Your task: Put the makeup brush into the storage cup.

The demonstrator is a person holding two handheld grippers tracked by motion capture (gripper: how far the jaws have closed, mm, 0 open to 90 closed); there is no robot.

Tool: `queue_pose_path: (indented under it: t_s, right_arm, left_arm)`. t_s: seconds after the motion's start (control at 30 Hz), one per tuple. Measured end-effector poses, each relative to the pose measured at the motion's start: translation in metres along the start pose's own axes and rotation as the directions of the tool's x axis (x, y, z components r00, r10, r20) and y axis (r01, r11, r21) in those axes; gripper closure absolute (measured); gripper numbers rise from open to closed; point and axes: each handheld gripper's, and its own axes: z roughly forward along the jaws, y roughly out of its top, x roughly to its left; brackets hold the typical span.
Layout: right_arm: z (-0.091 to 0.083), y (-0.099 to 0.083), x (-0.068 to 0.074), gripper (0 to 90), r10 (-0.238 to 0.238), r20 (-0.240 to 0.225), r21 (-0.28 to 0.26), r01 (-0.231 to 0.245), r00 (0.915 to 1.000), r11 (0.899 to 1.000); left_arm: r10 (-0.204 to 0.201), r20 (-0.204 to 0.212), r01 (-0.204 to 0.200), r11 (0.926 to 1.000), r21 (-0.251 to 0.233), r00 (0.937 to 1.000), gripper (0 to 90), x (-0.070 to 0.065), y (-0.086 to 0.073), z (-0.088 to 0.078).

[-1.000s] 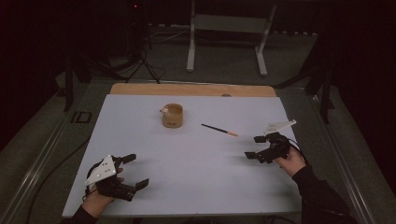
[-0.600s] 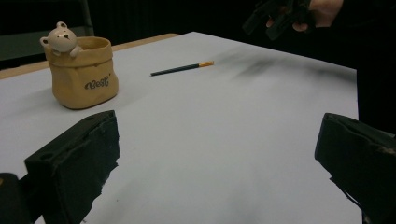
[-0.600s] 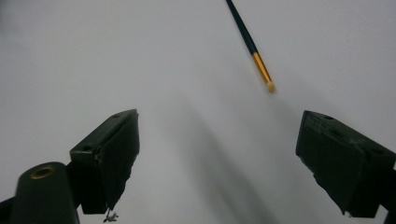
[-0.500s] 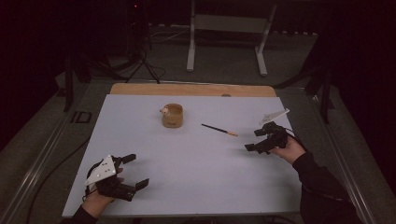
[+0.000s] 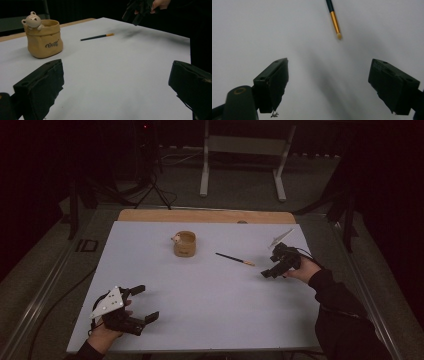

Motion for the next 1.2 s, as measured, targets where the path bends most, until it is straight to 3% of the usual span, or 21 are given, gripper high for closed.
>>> queue_pose_path:
  t_s: [0.3, 0.4, 0.6, 0.83, 1.2]
  right_arm:
    - [0.005, 0.01, -0.01, 16.1, 0.012, -0.039, 0.066, -0.009, 0.9992, 0.998]
    - [0.006, 0.014, -0.014, 16.8, 0.017, -0.031, 0.081, -0.014, 0.9994, 0.997]
    - [0.006, 0.024, -0.019, 25.2, -0.062, -0.039, 0.101, 0.066, 0.9973, 0.993]
    - [0.012, 0.039, -0.021, 33.6, -0.091, -0.069, 0.111, 0.098, 0.9935, 0.989]
    - [0.023, 0.06, -0.018, 43.2, -0.183, -0.094, 0.144, 0.195, 0.9786, 0.97]
  left_arm:
    - [-0.003, -0.001, 0.003, 1.0, -0.001, 1.0, 1.1, 0.0, 0.0, 0.0]
    - [-0.004, 0.0, 0.004, 1.0, -0.001, 1.0, 1.1, 0.0, 0.0, -0.001]
    - [-0.01, -0.003, 0.01, 1.0, -0.001, 0.9999, 1.1, 0.0, -0.001, -0.002]
    - [-0.011, -0.008, 0.011, 0.9999, -0.001, 0.9999, 1.1, -0.001, -0.002, -0.004]
    - [-0.011, -0.009, 0.011, 0.9999, -0.003, 0.9999, 1.1, -0.001, -0.003, -0.006]
